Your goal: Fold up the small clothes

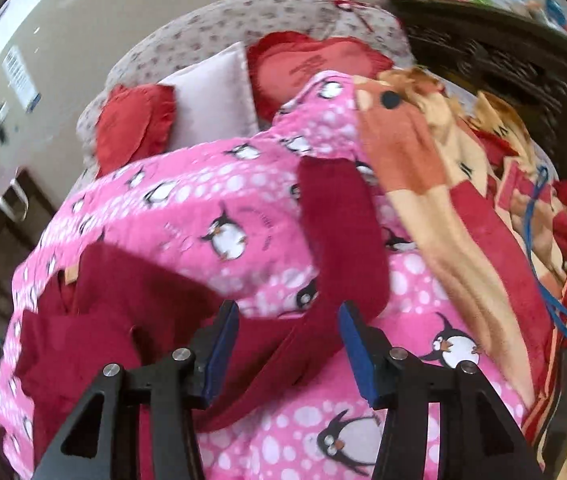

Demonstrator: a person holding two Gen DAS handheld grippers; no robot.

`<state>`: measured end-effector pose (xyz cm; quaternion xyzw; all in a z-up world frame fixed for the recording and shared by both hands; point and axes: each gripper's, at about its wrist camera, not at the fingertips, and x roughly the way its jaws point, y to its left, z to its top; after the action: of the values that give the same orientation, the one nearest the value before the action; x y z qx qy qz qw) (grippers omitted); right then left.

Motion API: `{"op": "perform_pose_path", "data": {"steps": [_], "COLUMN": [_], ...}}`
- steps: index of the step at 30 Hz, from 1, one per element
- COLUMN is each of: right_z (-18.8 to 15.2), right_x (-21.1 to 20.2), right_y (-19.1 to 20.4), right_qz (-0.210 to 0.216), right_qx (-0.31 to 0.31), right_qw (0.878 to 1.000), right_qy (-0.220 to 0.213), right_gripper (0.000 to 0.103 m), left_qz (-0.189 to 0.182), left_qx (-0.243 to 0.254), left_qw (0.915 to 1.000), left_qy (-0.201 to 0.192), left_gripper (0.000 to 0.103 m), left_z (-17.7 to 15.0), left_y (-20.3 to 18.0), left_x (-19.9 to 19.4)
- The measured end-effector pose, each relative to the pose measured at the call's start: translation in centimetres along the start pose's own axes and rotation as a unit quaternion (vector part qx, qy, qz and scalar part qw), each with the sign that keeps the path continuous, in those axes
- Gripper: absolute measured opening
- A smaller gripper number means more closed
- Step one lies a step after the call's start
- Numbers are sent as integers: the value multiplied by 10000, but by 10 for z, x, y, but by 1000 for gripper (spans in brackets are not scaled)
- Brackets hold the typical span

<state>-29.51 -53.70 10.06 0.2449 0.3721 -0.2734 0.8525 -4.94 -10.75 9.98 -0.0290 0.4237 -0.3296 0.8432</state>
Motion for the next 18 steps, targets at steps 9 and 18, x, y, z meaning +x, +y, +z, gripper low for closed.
{"op": "perform_pose_path", "data": {"steps": [9, 18], "right_z": [44, 46], "right_x": [70, 46], "right_y": [-6, -86], "right_qz": [-818, -185], "right_qx": [-634, 956], "right_qw": [9939, 9951], "right_qy": [390, -183], "right_gripper": [50, 5], "left_qz": [-52, 54], "left_qx": [428, 299], "left_qw": [9974, 9967], "left_qy": [571, 759], "left_gripper": [45, 45], "left_z": [-20, -26], "left_y": [-39, -31], "left_x": [27, 43]}}
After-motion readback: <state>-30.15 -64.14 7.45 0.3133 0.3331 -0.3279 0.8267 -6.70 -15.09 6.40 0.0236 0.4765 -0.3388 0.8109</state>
